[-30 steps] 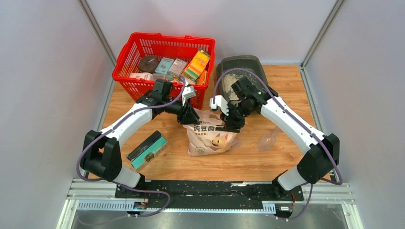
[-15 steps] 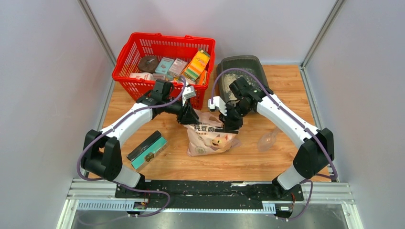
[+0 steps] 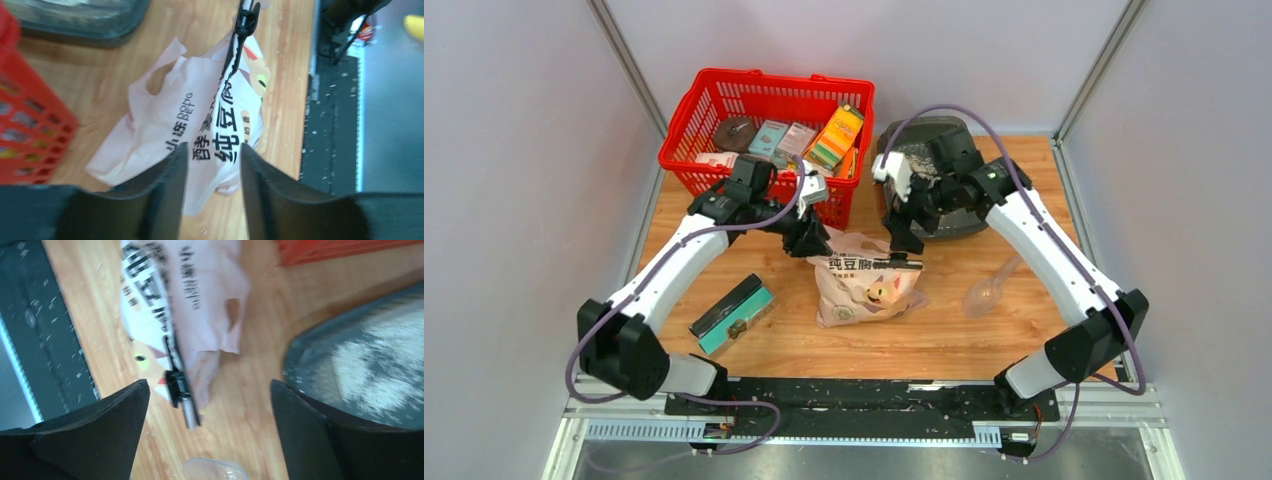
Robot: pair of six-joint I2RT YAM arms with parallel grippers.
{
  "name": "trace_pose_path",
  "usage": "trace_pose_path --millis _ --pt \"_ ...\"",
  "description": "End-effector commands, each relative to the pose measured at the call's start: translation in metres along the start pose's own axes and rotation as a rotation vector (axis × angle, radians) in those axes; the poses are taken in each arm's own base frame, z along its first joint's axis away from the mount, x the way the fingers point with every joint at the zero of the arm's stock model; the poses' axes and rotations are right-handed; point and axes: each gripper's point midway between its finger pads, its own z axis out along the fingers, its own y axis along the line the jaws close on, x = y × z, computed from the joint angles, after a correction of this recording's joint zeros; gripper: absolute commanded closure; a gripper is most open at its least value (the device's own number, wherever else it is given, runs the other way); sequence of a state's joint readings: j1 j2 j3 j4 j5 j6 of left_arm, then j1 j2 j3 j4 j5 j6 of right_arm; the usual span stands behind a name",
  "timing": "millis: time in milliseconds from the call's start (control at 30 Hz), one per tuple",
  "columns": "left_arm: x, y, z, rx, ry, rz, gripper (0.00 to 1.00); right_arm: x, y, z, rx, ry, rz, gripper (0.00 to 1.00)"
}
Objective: Fill the litter box with clean litter
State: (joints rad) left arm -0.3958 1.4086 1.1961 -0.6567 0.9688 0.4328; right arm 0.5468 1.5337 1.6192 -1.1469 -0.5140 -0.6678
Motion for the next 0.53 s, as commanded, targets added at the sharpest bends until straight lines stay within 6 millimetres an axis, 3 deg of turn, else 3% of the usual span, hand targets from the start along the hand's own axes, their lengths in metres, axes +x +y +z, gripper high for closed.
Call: trace_pose_path --millis 0,33,100,133,233,367,500 --pt "-0.034 -0.006 -0.042 -0.180 0.000 0.161 0.43 -0.035 -0.048 -0.049 0.317 -0.169 0.269 0.00" --pt "-0.039 0.002 -0.056 -0.284 0.012 0.178 0.40 -0.032 -0.079 -0.061 0.482 -0.178 0.323 0.00" --pt "-0.045 0.010 -0.072 -0.382 0.012 0.191 0.36 -0.025 -0.104 -0.074 0.652 -0.168 0.404 0.00" --pt "-0.046 0.020 -0.085 -0.466 0.015 0.173 0.35 -0.015 -0.127 -0.091 0.827 -0.164 0.470 0.00" --pt "-0.056 0.030 -0.123 -0.666 -0.045 0.127 0.28 -0.002 -0.145 -0.115 1.025 -0.149 0.503 0.00" --pt "-0.060 0.041 -0.158 -0.830 -0.118 0.068 0.24 0.006 -0.148 -0.128 1.099 -0.111 0.522 0.00" --pt "-0.057 0.052 -0.178 -0.943 -0.114 0.063 0.22 -0.012 -0.161 -0.139 1.151 -0.211 0.523 0.00"
